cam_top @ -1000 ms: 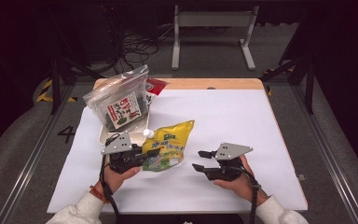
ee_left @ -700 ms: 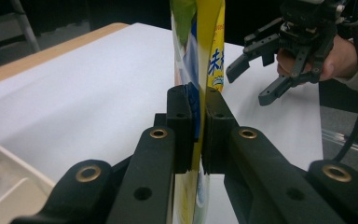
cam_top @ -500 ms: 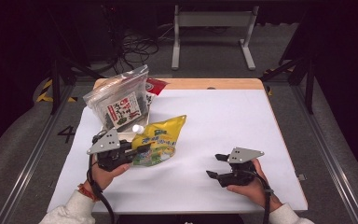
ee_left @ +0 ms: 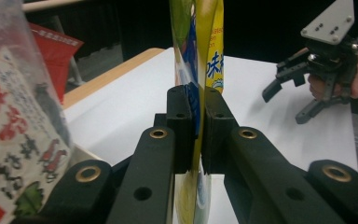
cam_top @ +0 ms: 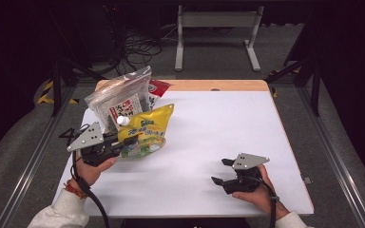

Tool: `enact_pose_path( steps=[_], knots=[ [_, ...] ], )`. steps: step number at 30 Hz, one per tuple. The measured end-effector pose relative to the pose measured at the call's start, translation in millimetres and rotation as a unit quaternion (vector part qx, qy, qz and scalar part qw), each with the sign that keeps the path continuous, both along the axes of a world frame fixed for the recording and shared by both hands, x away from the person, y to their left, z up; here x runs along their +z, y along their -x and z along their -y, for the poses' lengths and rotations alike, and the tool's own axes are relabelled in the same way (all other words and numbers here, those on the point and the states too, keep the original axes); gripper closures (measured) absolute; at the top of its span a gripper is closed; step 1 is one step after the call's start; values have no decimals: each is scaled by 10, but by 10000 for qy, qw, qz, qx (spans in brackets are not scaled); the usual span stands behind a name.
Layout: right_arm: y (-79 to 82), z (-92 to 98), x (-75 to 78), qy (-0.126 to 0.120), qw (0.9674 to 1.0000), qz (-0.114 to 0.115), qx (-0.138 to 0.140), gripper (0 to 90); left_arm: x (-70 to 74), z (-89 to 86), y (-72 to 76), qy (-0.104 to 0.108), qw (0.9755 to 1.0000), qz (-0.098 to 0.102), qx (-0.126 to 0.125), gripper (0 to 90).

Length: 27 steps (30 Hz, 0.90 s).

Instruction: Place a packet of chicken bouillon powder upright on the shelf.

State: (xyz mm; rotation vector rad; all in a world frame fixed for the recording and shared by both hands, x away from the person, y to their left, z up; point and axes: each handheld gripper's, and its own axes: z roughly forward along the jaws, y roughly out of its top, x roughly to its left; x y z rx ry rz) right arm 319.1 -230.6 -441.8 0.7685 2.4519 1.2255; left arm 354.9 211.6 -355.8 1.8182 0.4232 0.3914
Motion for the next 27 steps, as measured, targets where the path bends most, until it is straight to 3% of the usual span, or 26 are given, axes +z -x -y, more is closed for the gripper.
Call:
enact_pose_path(
  steps=[7,12,17,22,27],
  knots=[
    [42,27,-28,11,10000,-38,-54,246,26,-138,-99,56,9999,81,110,841],
    [45,53,-31,-40,9999,-63,-112,246,61,-236,-121,348,9992,157,93,841],
    [56,72,-46,-62,9998,-128,-144,245,131,-312,-115,395,9987,315,120,843],
    [61,62,-70,-23,9998,-160,-131,244,82,-440,-204,307,9987,261,320,843],
    [71,51,-90,-1,9997,-207,-110,241,-10,-551,-309,305,9994,97,138,843]
  ],
)
